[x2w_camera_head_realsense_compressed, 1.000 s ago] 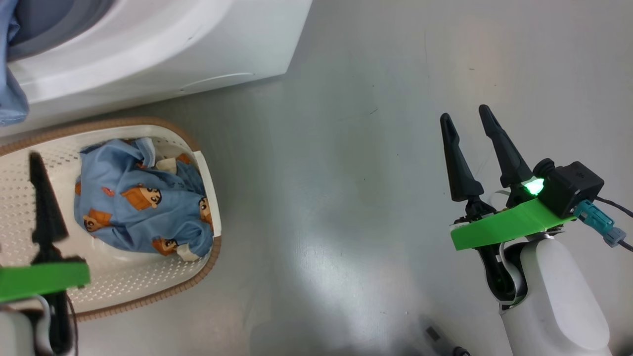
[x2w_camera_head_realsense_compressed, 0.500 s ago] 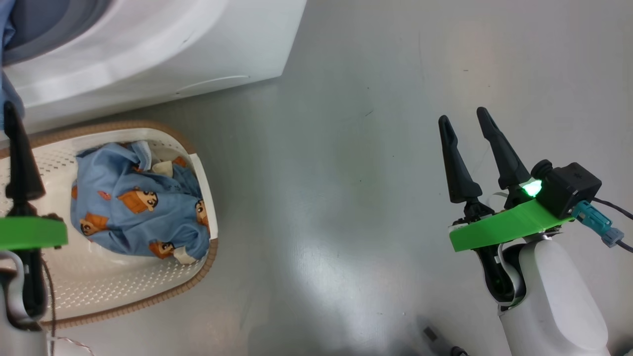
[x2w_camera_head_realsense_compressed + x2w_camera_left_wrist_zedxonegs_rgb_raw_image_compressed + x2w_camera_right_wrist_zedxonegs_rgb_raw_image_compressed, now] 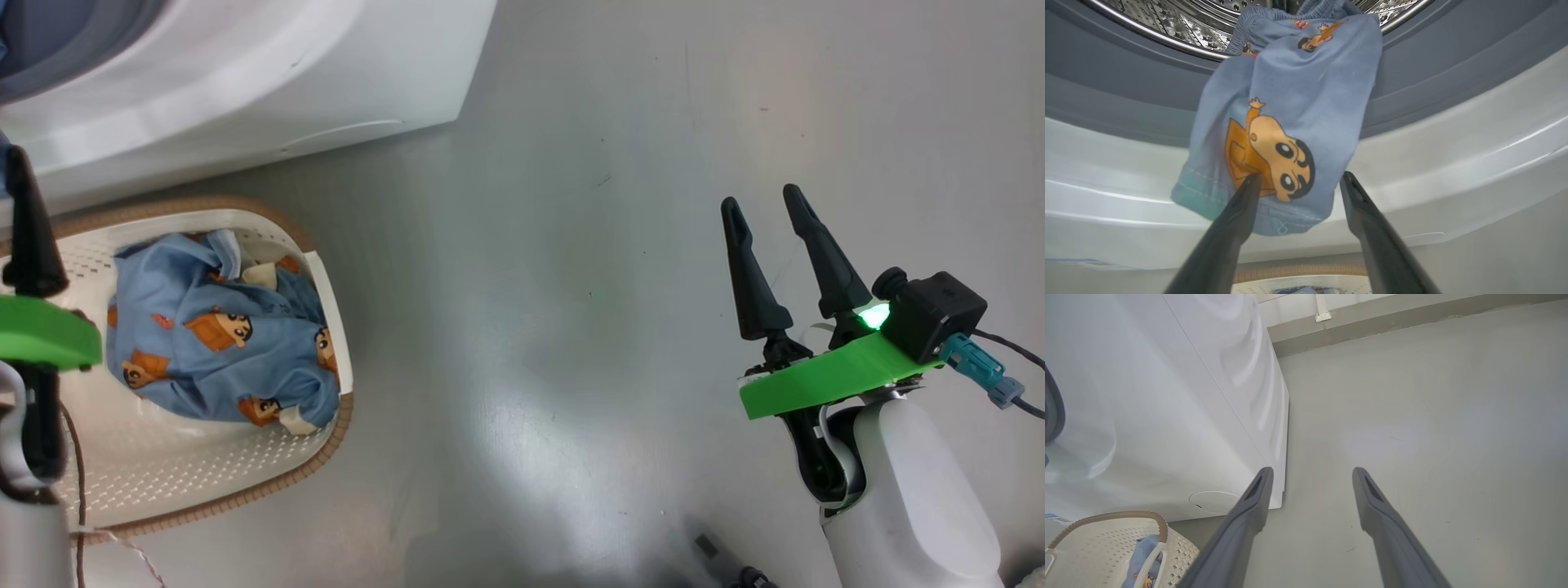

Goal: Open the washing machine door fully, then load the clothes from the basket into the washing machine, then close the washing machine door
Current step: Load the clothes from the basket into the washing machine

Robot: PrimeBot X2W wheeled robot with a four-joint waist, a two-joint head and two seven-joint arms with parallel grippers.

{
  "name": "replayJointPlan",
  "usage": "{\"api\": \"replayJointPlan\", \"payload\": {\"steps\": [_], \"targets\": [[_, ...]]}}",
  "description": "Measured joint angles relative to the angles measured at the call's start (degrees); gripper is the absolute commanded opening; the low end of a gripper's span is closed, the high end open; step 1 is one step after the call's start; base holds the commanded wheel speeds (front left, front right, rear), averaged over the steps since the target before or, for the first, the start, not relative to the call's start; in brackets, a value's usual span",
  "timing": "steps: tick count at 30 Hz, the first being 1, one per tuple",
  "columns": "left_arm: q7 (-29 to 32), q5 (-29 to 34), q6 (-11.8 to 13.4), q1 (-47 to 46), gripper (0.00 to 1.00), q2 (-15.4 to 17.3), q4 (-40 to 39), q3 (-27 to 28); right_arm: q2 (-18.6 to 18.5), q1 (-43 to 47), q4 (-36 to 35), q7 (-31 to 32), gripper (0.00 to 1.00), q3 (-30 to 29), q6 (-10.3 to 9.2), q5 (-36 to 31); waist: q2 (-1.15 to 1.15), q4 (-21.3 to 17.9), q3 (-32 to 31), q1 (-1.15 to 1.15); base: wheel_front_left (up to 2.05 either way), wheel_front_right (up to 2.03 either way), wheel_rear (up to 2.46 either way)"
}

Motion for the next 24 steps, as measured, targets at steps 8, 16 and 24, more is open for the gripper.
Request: {"api": "replayJointPlan", "payload": {"steps": [8, 16, 24], "targets": [[2.94, -1.68, 1.16, -2.64, 1.0, 0.63, 1.57, 0.79, 0.01, -0.01, 0.33, 0.0, 1.0, 0.15, 0.0, 0.38, 0.0, -0.3, 0.58, 0.0, 0.0, 0.0, 0.0], [3.2, -2.33, 1.15, -3.32, 0.0, 1.1, 2.16, 0.76, 0.01, -0.03, 0.59, 0.0, 1.0, 0.15, 0.0, 1.99, 0.0, -0.41, 0.8, 0.0, 0.0, 0.0, 0.0], [0.38, -2.35, 1.14, -3.25, 0.0, 1.02, 0.25, -0.08, 0.01, -0.03, 0.73, 0.0, 1.0, 0.1, 0.0, 1.99, 0.0, -0.01, 0.61, 0.0, 0.0, 0.0, 0.0]]}}
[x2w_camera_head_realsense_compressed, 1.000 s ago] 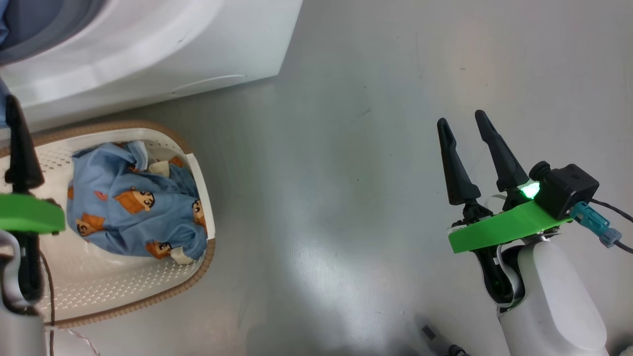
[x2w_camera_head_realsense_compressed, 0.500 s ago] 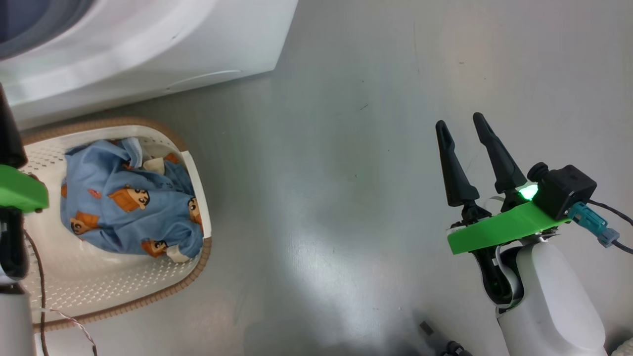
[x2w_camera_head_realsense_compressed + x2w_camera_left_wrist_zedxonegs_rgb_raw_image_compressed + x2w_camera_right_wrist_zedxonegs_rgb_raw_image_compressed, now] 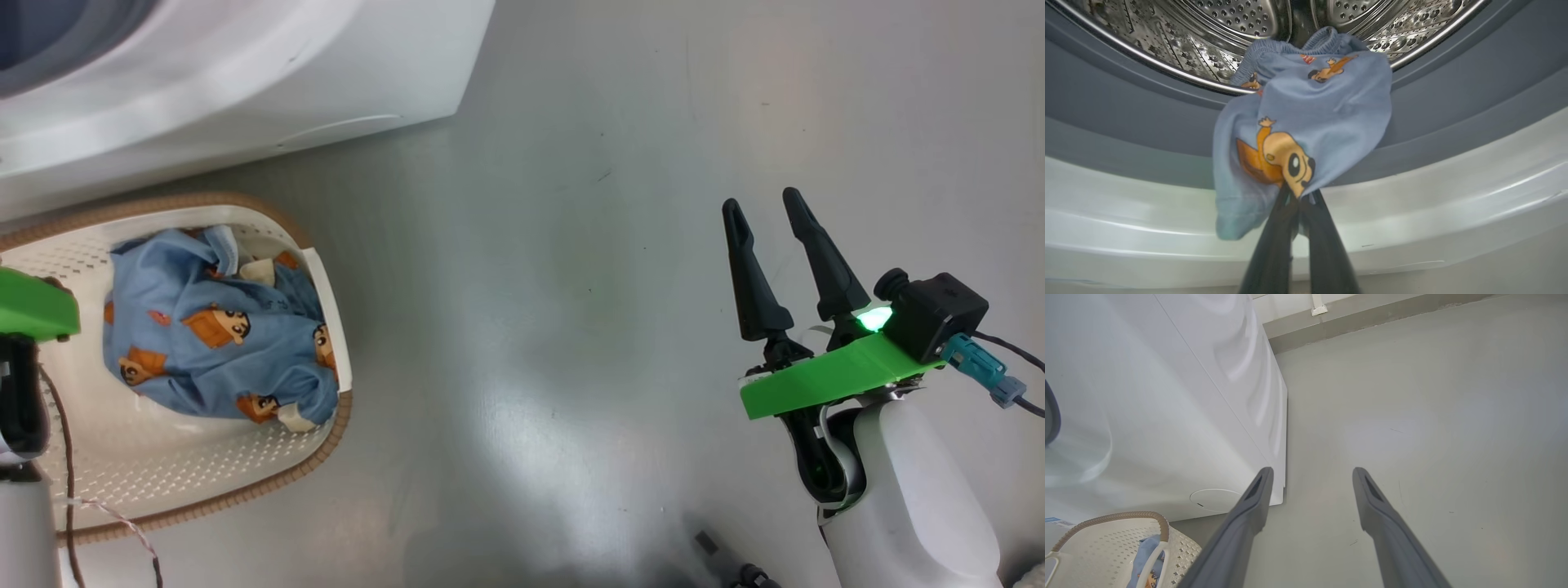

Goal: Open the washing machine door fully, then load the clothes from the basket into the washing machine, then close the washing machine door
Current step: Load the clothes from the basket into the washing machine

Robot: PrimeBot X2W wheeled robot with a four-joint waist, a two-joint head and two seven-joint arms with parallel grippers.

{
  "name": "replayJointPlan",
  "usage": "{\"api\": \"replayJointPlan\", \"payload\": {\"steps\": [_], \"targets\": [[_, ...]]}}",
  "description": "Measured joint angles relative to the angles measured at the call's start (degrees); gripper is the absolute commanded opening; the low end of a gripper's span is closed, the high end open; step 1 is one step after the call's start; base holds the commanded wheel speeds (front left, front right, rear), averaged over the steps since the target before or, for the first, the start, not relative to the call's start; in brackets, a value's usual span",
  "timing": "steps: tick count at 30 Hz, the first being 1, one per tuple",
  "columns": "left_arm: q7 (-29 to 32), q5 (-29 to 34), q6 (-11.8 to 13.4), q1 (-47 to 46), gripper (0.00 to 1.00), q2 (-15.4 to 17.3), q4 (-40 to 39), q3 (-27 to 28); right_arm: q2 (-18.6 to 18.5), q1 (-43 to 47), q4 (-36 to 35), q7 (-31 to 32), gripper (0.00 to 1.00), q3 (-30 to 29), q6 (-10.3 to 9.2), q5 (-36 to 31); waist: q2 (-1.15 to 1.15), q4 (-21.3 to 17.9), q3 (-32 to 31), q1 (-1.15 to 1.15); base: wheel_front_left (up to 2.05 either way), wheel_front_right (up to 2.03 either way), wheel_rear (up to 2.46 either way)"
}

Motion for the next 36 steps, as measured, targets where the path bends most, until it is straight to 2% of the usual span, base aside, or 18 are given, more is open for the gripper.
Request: {"api": "replayJointPlan", "payload": {"steps": [9, 18, 36], "targets": [[-0.26, 0.01, 0.0, 0.21, 0.0, -0.14, -7.38, -1.1, 0.0, -0.01, -0.03, 0.0, 1.0, 0.12, 0.0, -0.02, 0.0, 0.96, -0.39, 0.0, 0.0, 0.0, 0.0], [0.66, 0.57, -0.24, -5.01, 0.0, 1.66, -8.28, -2.2, 0.0, -0.07, -0.08, 0.0, 1.0, 0.35, 0.0, 0.0, 0.0, 0.49, -0.21, 0.0, 0.0, 0.0, 0.0], [0.29, 1.48, -3.89, -25.32, 0.0, 4.71, 6.79, -6.0, 0.0, -0.19, -0.45, 0.0, 1.0, 1.37, 0.0, 1.41, 0.0, -1.38, 2.32, 0.0, 0.0, 0.0, 0.0]]}}
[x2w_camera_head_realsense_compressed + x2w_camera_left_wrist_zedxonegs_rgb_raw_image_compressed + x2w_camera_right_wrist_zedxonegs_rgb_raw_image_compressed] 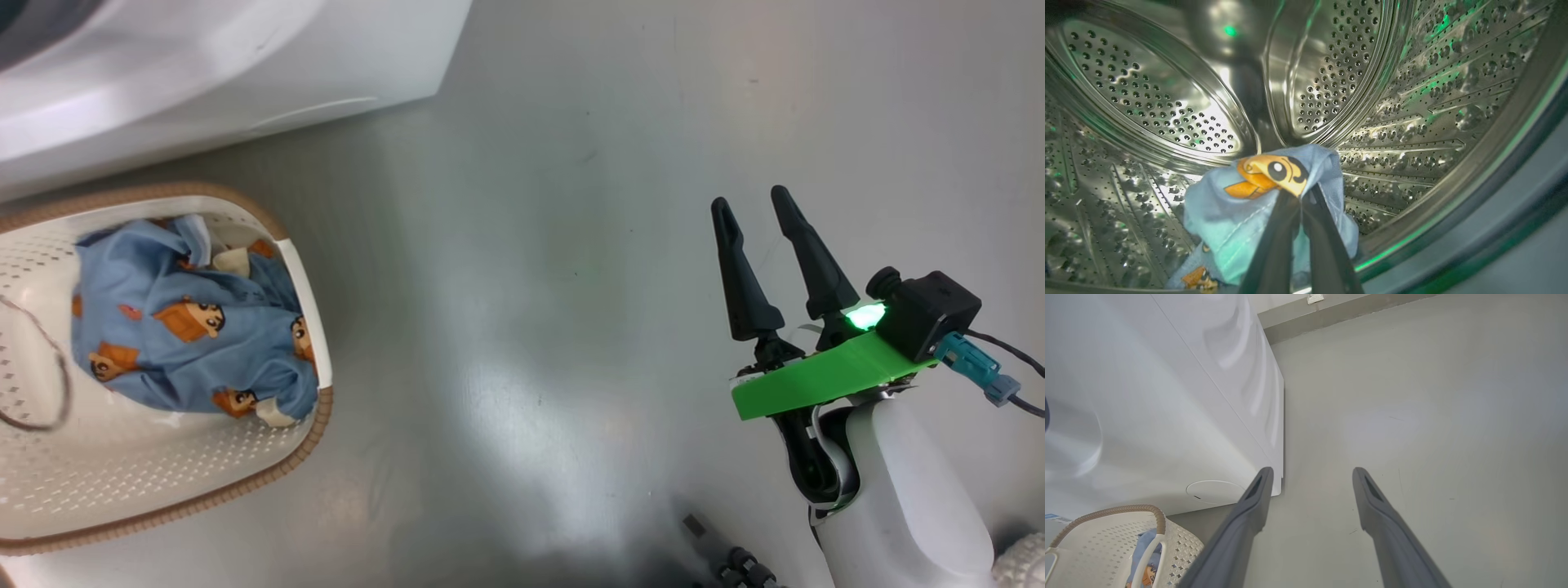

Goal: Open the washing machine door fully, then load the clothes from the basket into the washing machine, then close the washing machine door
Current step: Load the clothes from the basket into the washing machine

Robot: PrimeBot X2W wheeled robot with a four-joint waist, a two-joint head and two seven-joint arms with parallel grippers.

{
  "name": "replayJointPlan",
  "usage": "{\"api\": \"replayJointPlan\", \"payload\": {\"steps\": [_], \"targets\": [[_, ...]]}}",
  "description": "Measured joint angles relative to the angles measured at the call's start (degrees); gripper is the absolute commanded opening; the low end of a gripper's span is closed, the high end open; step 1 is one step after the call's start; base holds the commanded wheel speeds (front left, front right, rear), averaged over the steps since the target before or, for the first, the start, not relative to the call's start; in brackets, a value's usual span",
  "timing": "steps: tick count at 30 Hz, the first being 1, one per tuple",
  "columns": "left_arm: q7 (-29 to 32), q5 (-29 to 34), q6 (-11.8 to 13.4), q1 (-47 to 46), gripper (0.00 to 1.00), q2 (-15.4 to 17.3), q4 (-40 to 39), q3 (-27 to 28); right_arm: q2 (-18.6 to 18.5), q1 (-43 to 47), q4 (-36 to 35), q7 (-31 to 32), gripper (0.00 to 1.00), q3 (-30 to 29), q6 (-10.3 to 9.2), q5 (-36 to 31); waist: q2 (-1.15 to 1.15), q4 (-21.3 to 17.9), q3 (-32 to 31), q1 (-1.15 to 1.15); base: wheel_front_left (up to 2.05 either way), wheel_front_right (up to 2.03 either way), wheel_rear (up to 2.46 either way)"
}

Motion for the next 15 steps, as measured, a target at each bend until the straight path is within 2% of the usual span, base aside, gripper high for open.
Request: {"api": "replayJointPlan", "payload": {"steps": [15], "targets": [[0.29, -1.07, -2.27, -15.17, 0.0, 4.59, 9.85, -0.51, 0.02, -0.62, -0.43, 0.0, 1.0, 1.62, 0.0, 3.15, 0.0, -2.71, 3.98, 0.0, 0.0, 0.0, 0.0]]}}
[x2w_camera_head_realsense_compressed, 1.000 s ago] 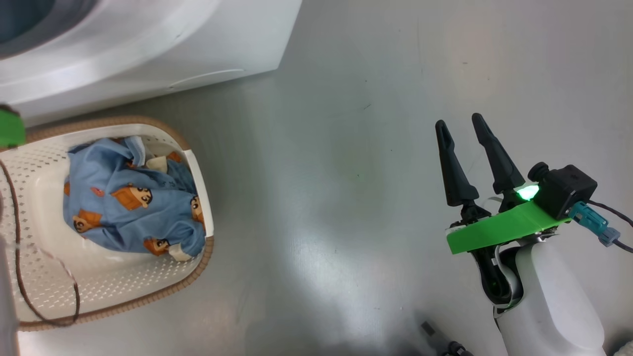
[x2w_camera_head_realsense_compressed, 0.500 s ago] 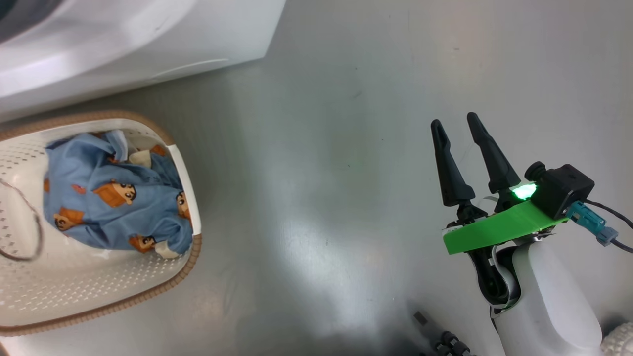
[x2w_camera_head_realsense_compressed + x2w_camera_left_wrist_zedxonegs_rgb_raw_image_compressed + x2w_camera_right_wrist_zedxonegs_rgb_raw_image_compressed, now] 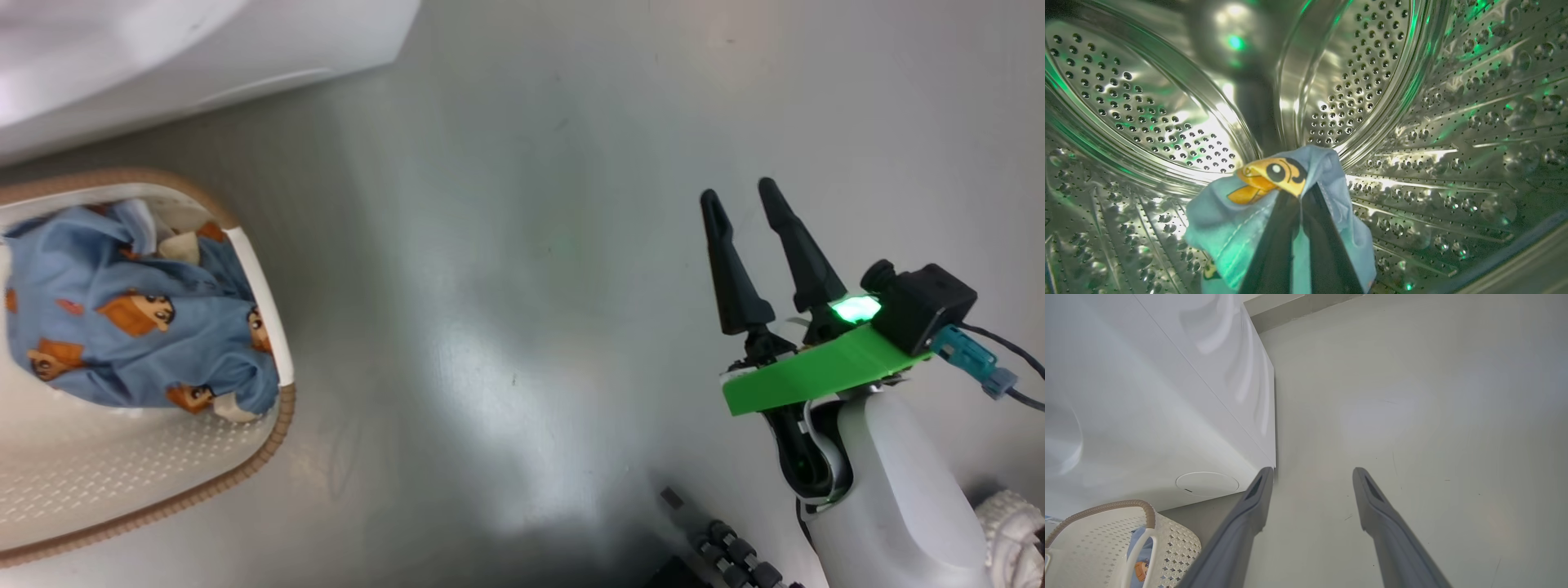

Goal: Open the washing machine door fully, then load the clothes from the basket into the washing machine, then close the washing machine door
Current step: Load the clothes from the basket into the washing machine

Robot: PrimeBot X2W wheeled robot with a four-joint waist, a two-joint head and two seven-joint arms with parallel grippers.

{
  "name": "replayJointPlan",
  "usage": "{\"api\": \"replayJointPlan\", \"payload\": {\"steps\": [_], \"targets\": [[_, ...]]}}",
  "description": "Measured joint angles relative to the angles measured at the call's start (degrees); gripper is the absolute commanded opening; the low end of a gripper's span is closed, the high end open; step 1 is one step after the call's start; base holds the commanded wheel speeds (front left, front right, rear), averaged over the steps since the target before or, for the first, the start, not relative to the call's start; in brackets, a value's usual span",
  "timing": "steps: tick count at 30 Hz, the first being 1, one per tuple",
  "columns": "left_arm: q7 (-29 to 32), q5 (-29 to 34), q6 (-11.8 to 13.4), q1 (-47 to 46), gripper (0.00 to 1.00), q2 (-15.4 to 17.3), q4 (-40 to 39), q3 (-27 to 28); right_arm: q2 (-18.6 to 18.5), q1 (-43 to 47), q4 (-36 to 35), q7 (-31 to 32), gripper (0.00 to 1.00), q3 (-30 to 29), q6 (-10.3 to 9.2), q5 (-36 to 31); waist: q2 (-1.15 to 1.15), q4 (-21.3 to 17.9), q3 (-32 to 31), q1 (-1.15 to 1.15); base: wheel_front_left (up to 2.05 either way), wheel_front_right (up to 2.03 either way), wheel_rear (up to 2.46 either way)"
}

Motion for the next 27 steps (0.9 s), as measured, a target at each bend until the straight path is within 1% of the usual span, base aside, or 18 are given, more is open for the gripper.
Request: {"api": "replayJointPlan", "payload": {"steps": [6, 8, 14, 17, 22, 27], "targets": [[0.59, -1.47, -0.66, -7.27, 0.0, 2.35, 3.15, 0.32, 0.03, -0.81, -0.38, 0.0, 1.0, 0.85, 0.0, 0.54, 0.0, -1.06, 2.2, 0.0, 0.0, 0.0, 0.0], [1.08, -1.44, -0.73, -9.23, 0.0, 3.53, 4.31, -0.13, 0.03, -0.87, -0.49, 0.0, 1.0, 1.1, 0.0, 0.66, 0.0, -1.42, 2.93, 0.0, 0.0, 0.0, 0.0], [1.77, -1.18, -1.23, -13.46, 0.0, 5.6, 7.23, -1.9, 0.05, -0.88, -1.02, 0.0, 1.0, 2.34, 0.0, 2.16, 0.0, -2.33, 5.02, 0.0, 0.0, 0.0, 0.0], [2.22, -1.2, -1.69, -14.77, 0.0, 6.15, 8.46, -2.87, 0.05, -0.88, -1.25, 0.0, 1.0, 2.49, 0.0, 2.48, 0.0, -2.75, 5.93, 0.0, 0.0, 0.0, 0.0], [5.24, -2.21, -1.72, -17.05, 0.0, 7.23, 11.61, -4.49, 0.07, -0.91, -1.33, 0.0, 1.0, 2.92, 0.0, 2.58, 0.0, -3.49, 7.13, 0.0, 0.0, 0.0, 0.0], [8.0, -3.05, -1.74, -17.98, 0.0, 7.2, 13.3, -4.88, 0.07, -0.91, -1.1, 0.0, 1.0, 3.07, 0.0, 2.91, 0.0, -3.44, 7.12, 0.0, 0.0, 0.0, 0.0]]}}
